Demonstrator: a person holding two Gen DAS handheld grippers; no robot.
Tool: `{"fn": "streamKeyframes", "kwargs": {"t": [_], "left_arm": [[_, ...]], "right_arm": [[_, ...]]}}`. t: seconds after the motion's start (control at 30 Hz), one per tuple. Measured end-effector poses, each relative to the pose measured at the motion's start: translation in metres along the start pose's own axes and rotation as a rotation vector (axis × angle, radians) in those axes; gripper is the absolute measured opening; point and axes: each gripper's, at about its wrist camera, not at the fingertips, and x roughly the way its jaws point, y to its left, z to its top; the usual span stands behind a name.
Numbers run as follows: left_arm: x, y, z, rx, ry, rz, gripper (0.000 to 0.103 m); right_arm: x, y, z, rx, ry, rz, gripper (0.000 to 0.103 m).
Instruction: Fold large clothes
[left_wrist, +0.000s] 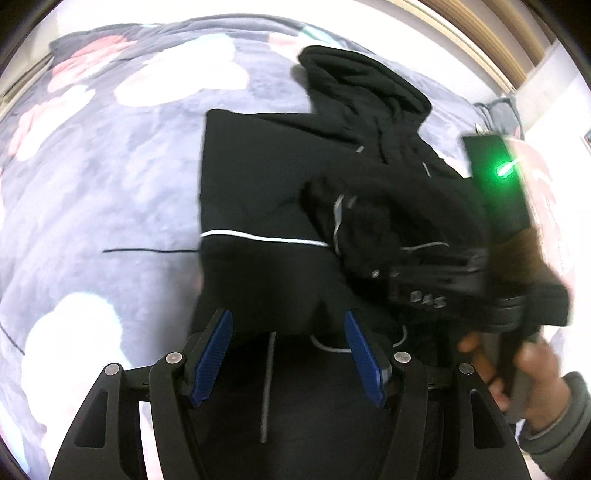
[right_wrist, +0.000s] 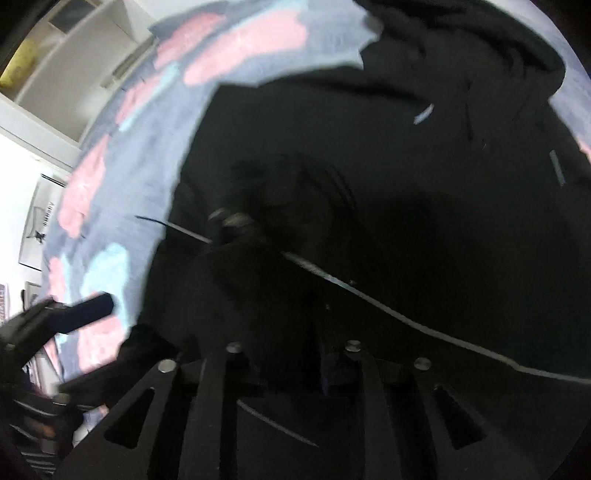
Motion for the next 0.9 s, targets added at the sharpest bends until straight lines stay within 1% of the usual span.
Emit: {"fn": "streamKeyframes", "kwargs": {"t": [0.03, 0.07, 0.1, 0.13, 0.17, 0.2, 0.23, 0.3, 0.4, 0.47, 0.5, 0.53, 0.57, 0.6, 0.63, 0.67, 0.7, 0.73, 0.8, 0.83, 0.9], "left_arm": [[-0.002, 0.005, 0.0, -0.012, -0.003, -0.014, 0.065], [-0.003, 0.008, 0.001, -0.019, -0.005, -0.028, 0.065], [-0.004, 0.011, 0.003, -0.025, -0.007, -0.045, 0.065], [-0.004, 0.012, 0.006, -0.028, -0.01, -0.063, 0.065], [-0.004, 0.012, 0.01, -0.028, -0.011, -0.085, 0.065], [-0.004, 0.011, 0.013, -0.029, -0.012, -0.109, 0.065], [-0.003, 0.01, 0.018, -0.032, -0.012, -0.157, 0.065], [0.004, 0.009, 0.028, -0.058, 0.002, -0.251, 0.065], [0.023, 0.01, 0.042, -0.118, 0.021, -0.329, 0.065], [0.04, 0.009, 0.048, -0.153, 0.051, -0.335, 0.065], [0.046, 0.008, 0.05, -0.158, 0.058, -0.315, 0.065], [0.053, 0.006, 0.052, -0.162, 0.065, -0.287, 0.065], [0.059, 0.003, 0.054, -0.164, 0.067, -0.287, 0.065], [0.067, -0.001, 0.056, -0.159, 0.074, -0.301, 0.065], [0.074, -0.003, 0.057, -0.154, 0.086, -0.296, 0.065], [0.08, -0.006, 0.058, -0.148, 0.098, -0.282, 0.047], [0.086, -0.01, 0.058, -0.138, 0.106, -0.272, 0.021], [0.087, -0.013, 0.06, -0.125, 0.103, -0.256, 0.021], [0.07, -0.015, 0.066, -0.108, 0.034, -0.255, 0.018], [0.053, -0.012, 0.069, -0.112, -0.017, -0.267, 0.018], [0.027, 0.0, 0.074, -0.143, -0.085, -0.274, 0.018]], "right_arm": [[0.0, -0.003, -0.002, 0.009, 0.003, 0.018, 0.027], [-0.004, -0.006, -0.003, 0.018, 0.004, 0.047, 0.033], [-0.01, -0.009, -0.004, 0.024, 0.012, 0.072, 0.042], [-0.019, -0.013, -0.007, 0.031, 0.015, 0.1, 0.045], [-0.029, -0.017, -0.01, 0.033, 0.007, 0.11, 0.051], [-0.04, -0.02, -0.015, 0.032, -0.006, 0.118, 0.057], [-0.056, -0.026, -0.024, 0.031, -0.026, 0.126, 0.059], [-0.08, -0.036, -0.041, 0.036, -0.065, 0.111, 0.061], [-0.106, -0.066, -0.069, 0.082, -0.082, 0.05, 0.061], [-0.115, -0.085, -0.084, 0.128, -0.085, 0.003, 0.061], [-0.121, -0.095, -0.093, 0.158, -0.092, -0.007, 0.061], [-0.131, -0.104, -0.093, 0.179, -0.097, -0.011, 0.061], [-0.137, -0.115, -0.102, 0.213, -0.107, -0.022, 0.061], [-0.14, -0.118, -0.106, 0.229, -0.11, -0.029, 0.061], [-0.141, -0.123, -0.111, 0.247, -0.114, -0.039, 0.061], [-0.144, -0.13, -0.115, 0.266, -0.118, -0.056, 0.061], [-0.149, -0.137, -0.117, 0.282, -0.123, -0.072, 0.061], [-0.155, -0.142, -0.118, 0.296, -0.131, -0.087, 0.061], [-0.167, -0.151, -0.117, 0.321, -0.171, -0.131, 0.061], [-0.173, -0.156, -0.116, 0.329, -0.193, -0.151, 0.061], [-0.183, -0.168, -0.113, 0.343, -0.222, -0.174, 0.061]]}}
